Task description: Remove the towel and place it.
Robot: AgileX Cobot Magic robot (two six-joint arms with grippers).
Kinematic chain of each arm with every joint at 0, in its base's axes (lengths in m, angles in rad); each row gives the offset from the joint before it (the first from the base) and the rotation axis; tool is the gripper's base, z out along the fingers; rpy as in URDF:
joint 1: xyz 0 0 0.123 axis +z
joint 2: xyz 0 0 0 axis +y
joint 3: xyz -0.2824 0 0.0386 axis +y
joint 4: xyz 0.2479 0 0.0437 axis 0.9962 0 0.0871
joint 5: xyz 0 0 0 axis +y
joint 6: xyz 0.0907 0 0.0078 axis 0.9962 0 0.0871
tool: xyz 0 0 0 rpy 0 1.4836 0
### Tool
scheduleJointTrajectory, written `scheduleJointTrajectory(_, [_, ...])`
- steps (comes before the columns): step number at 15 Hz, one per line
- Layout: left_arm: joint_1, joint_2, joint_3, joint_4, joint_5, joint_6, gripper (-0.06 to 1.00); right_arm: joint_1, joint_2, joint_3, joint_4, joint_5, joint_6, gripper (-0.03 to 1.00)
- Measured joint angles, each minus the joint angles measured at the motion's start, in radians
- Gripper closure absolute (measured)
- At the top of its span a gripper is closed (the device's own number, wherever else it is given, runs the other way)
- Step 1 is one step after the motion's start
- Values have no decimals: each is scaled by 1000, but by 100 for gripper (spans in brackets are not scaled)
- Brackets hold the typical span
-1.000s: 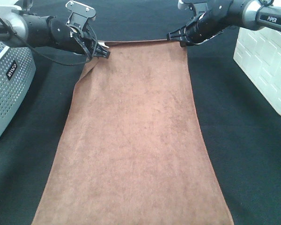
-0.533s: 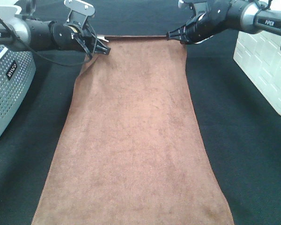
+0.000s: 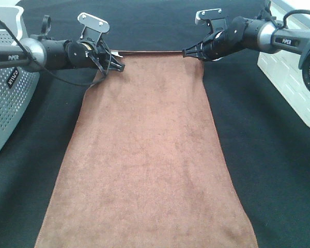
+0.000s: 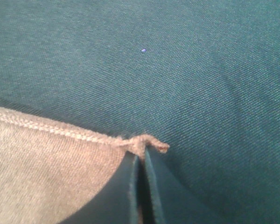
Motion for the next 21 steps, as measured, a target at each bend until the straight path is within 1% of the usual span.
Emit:
scheduleJointTrajectory(5, [-4,34,-35,0,0,0,93,-8,5,0,25,-30,0,97])
scheduleJointTrajectory(6, [-4,39,-35,0,0,0,93,-9,6,0,46,-31,0,97])
scheduleJointTrajectory(14, [-4,40,-35,1,-5,0,93,-9,42,0,82,-48,0,96])
scheduleJointTrajectory(16, [-4,40,-35,1,-7,0,91,-9,52,0,95,-61,0,89])
scheduleJointTrajectory(17, [-4,40,-35,1,-9,0,91,-9,53,0,96,-61,0,82])
scheduleJointTrajectory(19, [-4,40,-35,1,-12,0,87,-12,53,0,96,-78,0,61])
scheduleJointTrajectory(20, [-4,40,-35,1,-17,0,83,-14,53,0,96,-83,0,49])
scheduleJointTrajectory(21, [-3,40,-35,1,-21,0,78,-17,53,0,96,-85,0,41])
